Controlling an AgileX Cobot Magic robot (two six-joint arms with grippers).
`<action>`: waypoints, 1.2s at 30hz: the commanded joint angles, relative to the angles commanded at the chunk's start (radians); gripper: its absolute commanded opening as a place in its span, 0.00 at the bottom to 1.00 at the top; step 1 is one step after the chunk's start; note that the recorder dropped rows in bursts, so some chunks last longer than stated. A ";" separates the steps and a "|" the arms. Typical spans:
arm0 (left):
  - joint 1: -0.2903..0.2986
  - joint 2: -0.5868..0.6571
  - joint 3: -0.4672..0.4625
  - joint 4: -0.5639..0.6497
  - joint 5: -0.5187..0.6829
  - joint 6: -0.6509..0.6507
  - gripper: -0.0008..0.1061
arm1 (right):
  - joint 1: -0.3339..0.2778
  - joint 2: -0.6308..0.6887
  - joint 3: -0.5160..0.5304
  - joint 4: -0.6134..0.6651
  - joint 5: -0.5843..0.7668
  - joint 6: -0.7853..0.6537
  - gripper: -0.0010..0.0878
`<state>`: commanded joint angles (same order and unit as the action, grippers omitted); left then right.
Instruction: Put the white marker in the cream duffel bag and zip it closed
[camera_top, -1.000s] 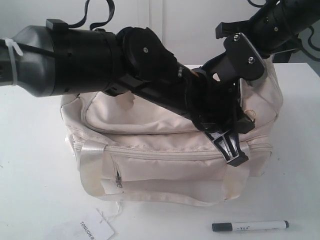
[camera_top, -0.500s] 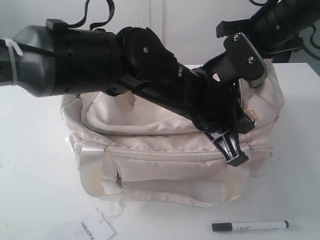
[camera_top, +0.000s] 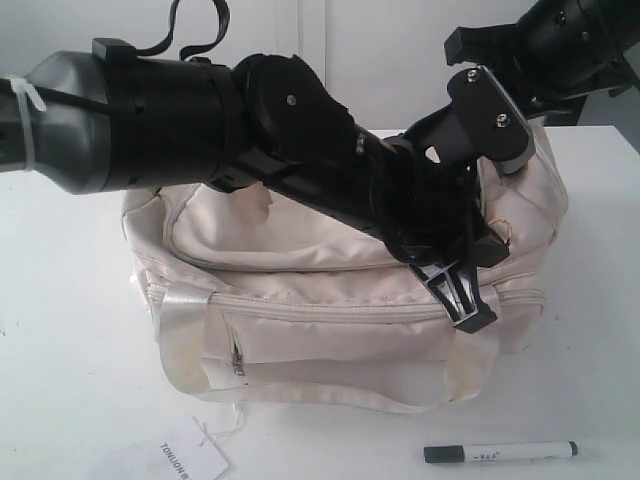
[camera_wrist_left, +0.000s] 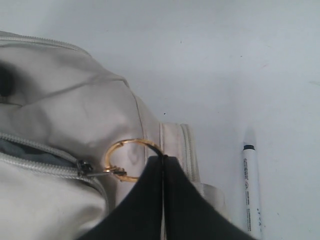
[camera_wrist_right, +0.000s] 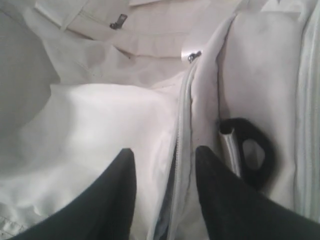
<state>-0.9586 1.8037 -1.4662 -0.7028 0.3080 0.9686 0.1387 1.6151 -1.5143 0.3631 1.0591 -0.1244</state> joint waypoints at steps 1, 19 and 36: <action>0.000 0.000 0.000 0.000 0.000 0.000 0.01 | 0.000 0.000 0.000 0.000 0.009 0.000 0.46; 0.000 0.000 0.000 0.000 0.000 0.000 0.01 | 0.000 0.002 0.086 0.029 0.007 0.012 0.46; 0.000 0.000 0.000 0.000 -0.002 0.000 0.01 | 0.000 0.036 0.154 0.051 -0.052 0.012 0.13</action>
<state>-0.9586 1.8037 -1.4662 -0.7028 0.3060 0.9686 0.1387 1.6509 -1.3599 0.4139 1.0074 -0.1124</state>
